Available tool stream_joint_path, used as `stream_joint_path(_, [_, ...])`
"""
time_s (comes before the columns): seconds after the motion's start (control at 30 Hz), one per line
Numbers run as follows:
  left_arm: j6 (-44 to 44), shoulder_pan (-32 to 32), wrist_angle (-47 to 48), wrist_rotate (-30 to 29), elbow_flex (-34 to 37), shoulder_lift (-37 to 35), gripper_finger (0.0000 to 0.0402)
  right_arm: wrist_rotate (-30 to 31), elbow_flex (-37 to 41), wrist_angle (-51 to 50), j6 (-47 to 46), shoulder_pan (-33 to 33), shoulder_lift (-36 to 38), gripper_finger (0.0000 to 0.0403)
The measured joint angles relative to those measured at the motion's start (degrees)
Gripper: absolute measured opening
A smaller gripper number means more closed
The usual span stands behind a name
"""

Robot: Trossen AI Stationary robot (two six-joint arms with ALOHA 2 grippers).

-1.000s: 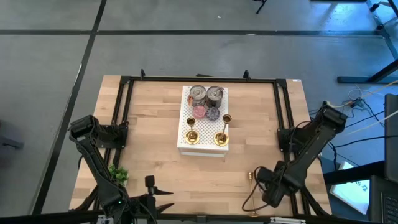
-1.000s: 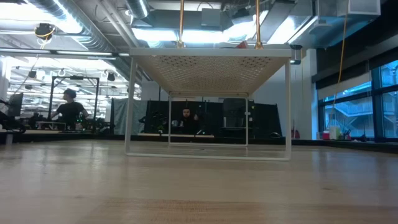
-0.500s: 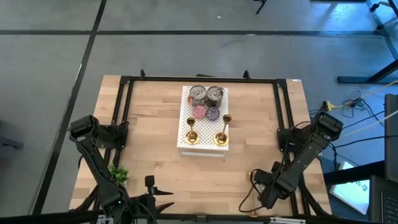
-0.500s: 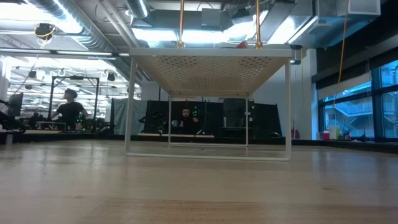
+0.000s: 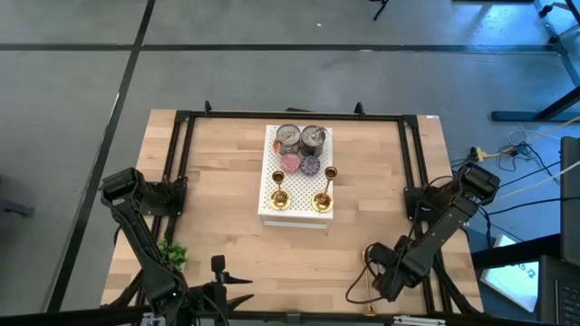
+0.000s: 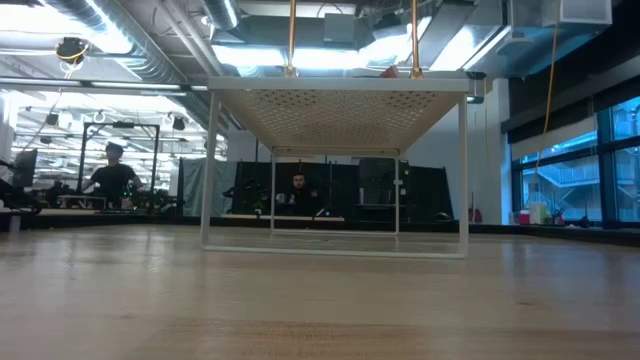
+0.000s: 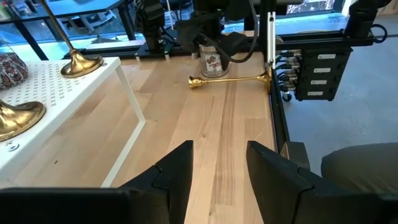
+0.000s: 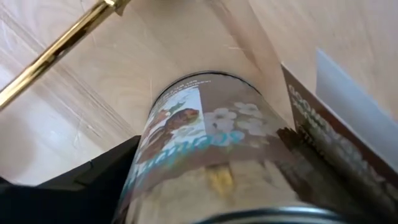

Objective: Pick & Place candle stick holders
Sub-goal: Put the silver scented candle on the shelf

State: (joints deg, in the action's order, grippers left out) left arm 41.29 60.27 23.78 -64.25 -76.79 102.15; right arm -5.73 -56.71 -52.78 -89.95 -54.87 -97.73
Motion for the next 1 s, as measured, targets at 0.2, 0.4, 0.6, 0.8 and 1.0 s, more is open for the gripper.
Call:
stream_joint_path(0.2, [0.0,0.0,0.0,0.0,0.0,0.0,0.0144,-0.4,0.0,0.8,-5.6,0.0,0.2,0.0359])
stream_joint_path(0.4, [0.0,0.0,0.0,0.0,0.0,0.0,0.0143,5.2,-0.4,-0.2,-7.7,0.0,3.3,0.0358])
stream_joint_path(0.6, [0.0,0.0,0.0,0.0,0.0,0.0,0.0143,8.9,-1.2,-6.3,-7.6,0.2,7.0,0.0358])
stream_joint_path(0.8, [0.0,0.0,0.2,0.0,0.5,0.0,0.0143,11.3,-1.2,-14.5,-6.6,3.1,11.5,0.0358])
stream_joint_path(1.0, [0.0,0.0,0.0,0.0,0.5,0.0,0.0143,16.3,-1.2,-16.4,0.4,10.0,17.6,0.0358])
